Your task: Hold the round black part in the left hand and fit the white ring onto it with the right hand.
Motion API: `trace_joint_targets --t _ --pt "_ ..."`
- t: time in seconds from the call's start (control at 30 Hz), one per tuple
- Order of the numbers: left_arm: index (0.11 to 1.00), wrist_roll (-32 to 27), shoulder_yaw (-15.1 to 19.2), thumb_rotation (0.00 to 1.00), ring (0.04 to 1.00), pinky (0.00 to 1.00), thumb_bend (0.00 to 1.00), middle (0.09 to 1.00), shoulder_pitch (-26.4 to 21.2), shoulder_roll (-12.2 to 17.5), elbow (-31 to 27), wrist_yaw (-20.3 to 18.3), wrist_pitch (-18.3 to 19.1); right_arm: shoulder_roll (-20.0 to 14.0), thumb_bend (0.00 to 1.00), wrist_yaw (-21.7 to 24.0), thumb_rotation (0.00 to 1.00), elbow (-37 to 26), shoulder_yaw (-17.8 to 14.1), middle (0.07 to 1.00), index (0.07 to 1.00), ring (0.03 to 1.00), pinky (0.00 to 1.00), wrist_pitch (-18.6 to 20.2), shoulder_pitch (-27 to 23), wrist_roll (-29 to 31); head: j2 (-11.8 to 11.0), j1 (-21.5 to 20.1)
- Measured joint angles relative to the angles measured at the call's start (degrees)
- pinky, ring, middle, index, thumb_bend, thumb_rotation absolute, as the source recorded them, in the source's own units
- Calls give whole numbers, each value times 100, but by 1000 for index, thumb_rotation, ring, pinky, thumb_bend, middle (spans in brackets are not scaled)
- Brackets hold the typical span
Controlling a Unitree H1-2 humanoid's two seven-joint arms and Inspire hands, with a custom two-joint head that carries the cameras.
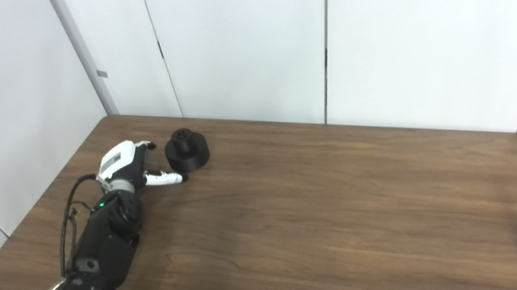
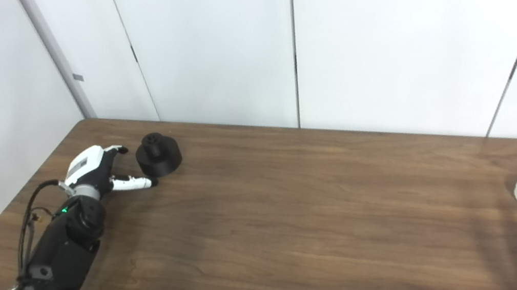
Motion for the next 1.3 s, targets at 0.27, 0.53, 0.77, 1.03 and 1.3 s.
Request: trace_joint_targets --t 0.27,0.53,0.77,1.03,1.3 --pt "843 -253 -11 428 968 1000 1000 939 -69 -96 106 23 -20 -79 607 122 1000 -4 25 1000 1000 1000 1000 6 -1 69 44 -9" --pt "840 -382 -73 441 969 967 1000 937 -169 -114 178 99 -49 -105 577 147 1000 -5 20 1000 1000 1000 1000 6 5 34 79 -18" --pt "844 -387 -254 457 965 966 1000 936 -288 -177 293 109 -10 -90 600 79 1000 -119 22 1000 1000 1000 1000 37 17 -108 97 -44" --pt "835 -383 -334 418 962 966 1000 932 -459 -226 520 170 1 -89 579 86 1000 -131 18 1000 1000 1000 1000 65 17 -130 97 -44" --pt "824 -414 -325 393 954 973 1000 922 -509 -306 687 347 -33 -80 590 82 1000 -128 9 1000 1000 1000 1000 63 17 -115 105 -70"
